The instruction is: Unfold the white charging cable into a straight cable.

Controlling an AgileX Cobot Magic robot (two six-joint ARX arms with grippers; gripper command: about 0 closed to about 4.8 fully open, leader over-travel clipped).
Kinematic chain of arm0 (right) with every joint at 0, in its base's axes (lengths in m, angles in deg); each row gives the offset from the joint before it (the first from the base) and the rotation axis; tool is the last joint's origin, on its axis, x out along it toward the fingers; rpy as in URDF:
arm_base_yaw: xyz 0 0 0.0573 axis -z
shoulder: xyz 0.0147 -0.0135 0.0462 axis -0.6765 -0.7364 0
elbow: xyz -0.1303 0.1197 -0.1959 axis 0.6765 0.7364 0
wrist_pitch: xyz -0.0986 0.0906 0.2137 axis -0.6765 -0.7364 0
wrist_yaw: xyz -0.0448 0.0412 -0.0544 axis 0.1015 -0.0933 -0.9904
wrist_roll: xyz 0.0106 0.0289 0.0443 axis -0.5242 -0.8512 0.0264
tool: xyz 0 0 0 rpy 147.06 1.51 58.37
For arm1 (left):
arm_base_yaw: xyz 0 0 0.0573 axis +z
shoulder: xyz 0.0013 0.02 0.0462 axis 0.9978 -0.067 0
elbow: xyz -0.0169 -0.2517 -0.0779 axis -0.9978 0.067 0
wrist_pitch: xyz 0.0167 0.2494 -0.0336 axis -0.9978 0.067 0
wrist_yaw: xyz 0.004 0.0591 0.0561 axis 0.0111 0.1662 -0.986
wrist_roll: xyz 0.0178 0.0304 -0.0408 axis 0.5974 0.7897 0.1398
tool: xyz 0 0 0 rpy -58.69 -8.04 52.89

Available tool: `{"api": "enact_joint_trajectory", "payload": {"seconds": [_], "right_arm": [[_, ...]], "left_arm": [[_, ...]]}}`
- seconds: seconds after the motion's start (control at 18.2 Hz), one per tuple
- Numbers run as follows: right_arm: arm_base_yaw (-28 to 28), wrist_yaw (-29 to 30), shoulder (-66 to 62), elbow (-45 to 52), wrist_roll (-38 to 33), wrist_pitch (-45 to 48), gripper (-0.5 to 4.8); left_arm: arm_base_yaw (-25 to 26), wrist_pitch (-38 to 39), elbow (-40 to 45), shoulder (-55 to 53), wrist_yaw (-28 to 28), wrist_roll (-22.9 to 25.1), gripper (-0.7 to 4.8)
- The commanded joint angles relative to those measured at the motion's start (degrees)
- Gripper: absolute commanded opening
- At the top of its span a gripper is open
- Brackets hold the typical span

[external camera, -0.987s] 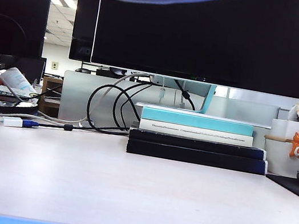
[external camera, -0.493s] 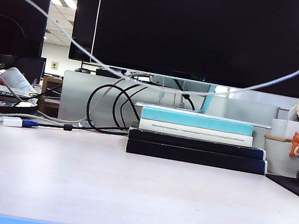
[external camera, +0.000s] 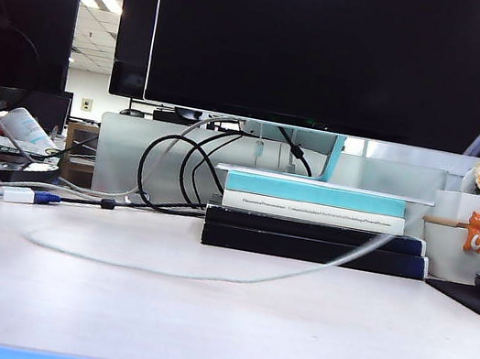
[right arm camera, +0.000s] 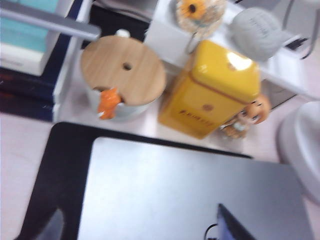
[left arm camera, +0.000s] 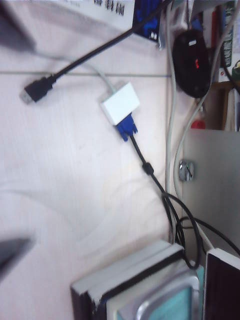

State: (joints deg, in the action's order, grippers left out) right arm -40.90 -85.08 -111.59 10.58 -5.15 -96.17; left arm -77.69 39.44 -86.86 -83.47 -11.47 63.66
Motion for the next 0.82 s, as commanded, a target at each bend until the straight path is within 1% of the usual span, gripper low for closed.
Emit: {"api": "enact_joint_trajectory", "payload": {"seconds": [0.05,0.11,0.16,0.22,0.33,0.44,0.6,0.71,0.82], "right_arm": [[0.0,1.9,0.1,-0.3,0.0,-3.9,3.82],[0.0,2.3,0.1,-0.3,0.0,-6.5,4.11],[0.0,2.2,-0.6,-0.2,0.0,-10.8,4.79],[0.0,2.2,-2.1,-0.2,0.0,-13.7,4.79],[0.0,1.4,-5.3,-0.3,1.1,-16.4,4.79],[-0.2,-1.5,-7.7,-0.4,1.0,-18.1,4.79],[-0.3,-2.0,-8.1,-0.5,1.0,-21.6,4.79],[-0.2,-3.0,-8.1,-1.7,2.5,-26.7,4.79],[-0.2,-3.0,-8.1,-2.6,3.0,-29.5,4.79]], "left_arm": [[-0.1,3.4,-0.1,0.2,1.1,-0.6,4.79],[-0.1,4.0,-0.1,0.3,1.1,-0.7,4.79],[-0.1,4.4,-0.1,0.3,1.2,-0.8,4.79],[-0.1,4.3,-0.1,0.3,2.1,-0.9,4.79],[-0.1,4.0,-0.2,0.3,5.0,-1.9,4.79],[-0.1,4.0,-0.2,0.3,6.7,-1.9,4.79],[-0.1,4.4,-0.2,0.3,8.2,-1.7,4.79],[-0.1,4.3,-0.2,0.3,11.4,-1.7,4.79],[-0.1,4.1,-0.2,0.3,12.4,-1.9,4.79]]}}
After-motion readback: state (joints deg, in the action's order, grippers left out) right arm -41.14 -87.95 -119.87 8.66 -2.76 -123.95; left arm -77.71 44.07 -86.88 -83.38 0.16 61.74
